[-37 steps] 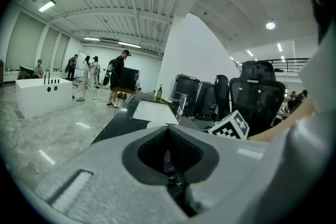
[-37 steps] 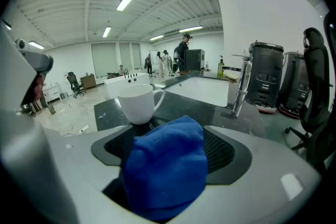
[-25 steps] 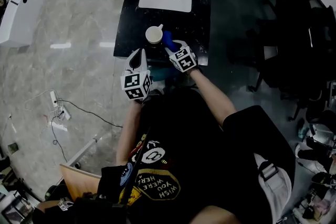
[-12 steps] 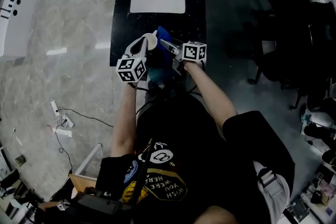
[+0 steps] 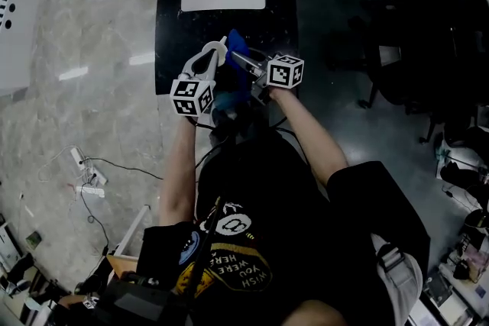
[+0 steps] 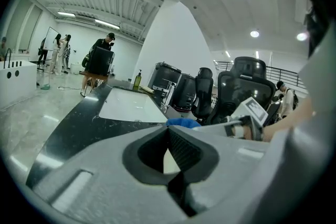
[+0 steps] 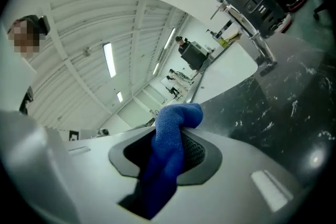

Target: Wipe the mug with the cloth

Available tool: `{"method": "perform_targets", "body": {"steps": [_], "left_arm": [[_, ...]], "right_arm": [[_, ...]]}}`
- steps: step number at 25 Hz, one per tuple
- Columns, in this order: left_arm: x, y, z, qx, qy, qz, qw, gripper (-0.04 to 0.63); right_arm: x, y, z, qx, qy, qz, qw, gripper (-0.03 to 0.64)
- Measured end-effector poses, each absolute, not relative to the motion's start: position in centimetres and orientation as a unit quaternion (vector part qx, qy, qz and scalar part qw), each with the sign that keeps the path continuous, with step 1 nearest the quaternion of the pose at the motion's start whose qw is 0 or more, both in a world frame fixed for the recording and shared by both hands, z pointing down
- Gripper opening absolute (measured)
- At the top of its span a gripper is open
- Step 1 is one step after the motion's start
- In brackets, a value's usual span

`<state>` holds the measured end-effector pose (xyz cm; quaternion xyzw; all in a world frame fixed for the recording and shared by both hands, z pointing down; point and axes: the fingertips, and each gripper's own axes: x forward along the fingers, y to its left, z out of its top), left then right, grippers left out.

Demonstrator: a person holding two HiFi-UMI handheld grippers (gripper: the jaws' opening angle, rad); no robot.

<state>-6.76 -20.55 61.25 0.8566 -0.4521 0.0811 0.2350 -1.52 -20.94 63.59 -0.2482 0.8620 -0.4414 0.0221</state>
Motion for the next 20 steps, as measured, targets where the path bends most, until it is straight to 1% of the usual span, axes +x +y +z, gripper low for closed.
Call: {"method": "perform_targets", "body": {"steps": [2, 5, 8, 11, 12, 16, 20], "left_arm": [[-6.6, -20.3, 61.2, 0.855, -0.454, 0.082, 0.236, 0.005], [-6.6, -20.1, 61.2, 0.851, -0.459, 0.074, 0.243, 0.005], [-6.6, -19.9, 61.2, 0.847, -0.464, 0.066, 0.252, 0.005], [-6.5, -19.8, 61.1, 0.848, -0.463, 0.068, 0.250, 0.004], [-6.4, -19.7, 61.1, 0.848, -0.463, 0.068, 0.250, 0.005], [-6.1, -19.5, 61.1, 0.850, -0.459, 0.065, 0.251, 0.005], [-5.4, -19.2, 61.2, 0.852, -0.454, 0.065, 0.252, 0.004]], "right_arm": [[-1.4, -22.4, 63.4, -0.255, 0.856, -0.448, 0.029, 0.112], [-2.2, -21.3, 63.0, -0.228, 0.859, -0.458, 0.016, 0.112], [-2.9, -17.8, 62.8, -0.188, 0.861, -0.473, -0.004, 0.112], [-3.4, -15.6, 63.0, -0.164, 0.875, -0.455, -0.034, 0.112], [-3.3, -16.1, 63.2, -0.175, 0.876, -0.447, -0.034, 0.112], [-2.4, -21.6, 63.9, -0.241, 0.859, -0.452, 0.002, 0.115], [-2.5, -23.4, 63.9, -0.257, 0.853, -0.454, 0.003, 0.115]]}}
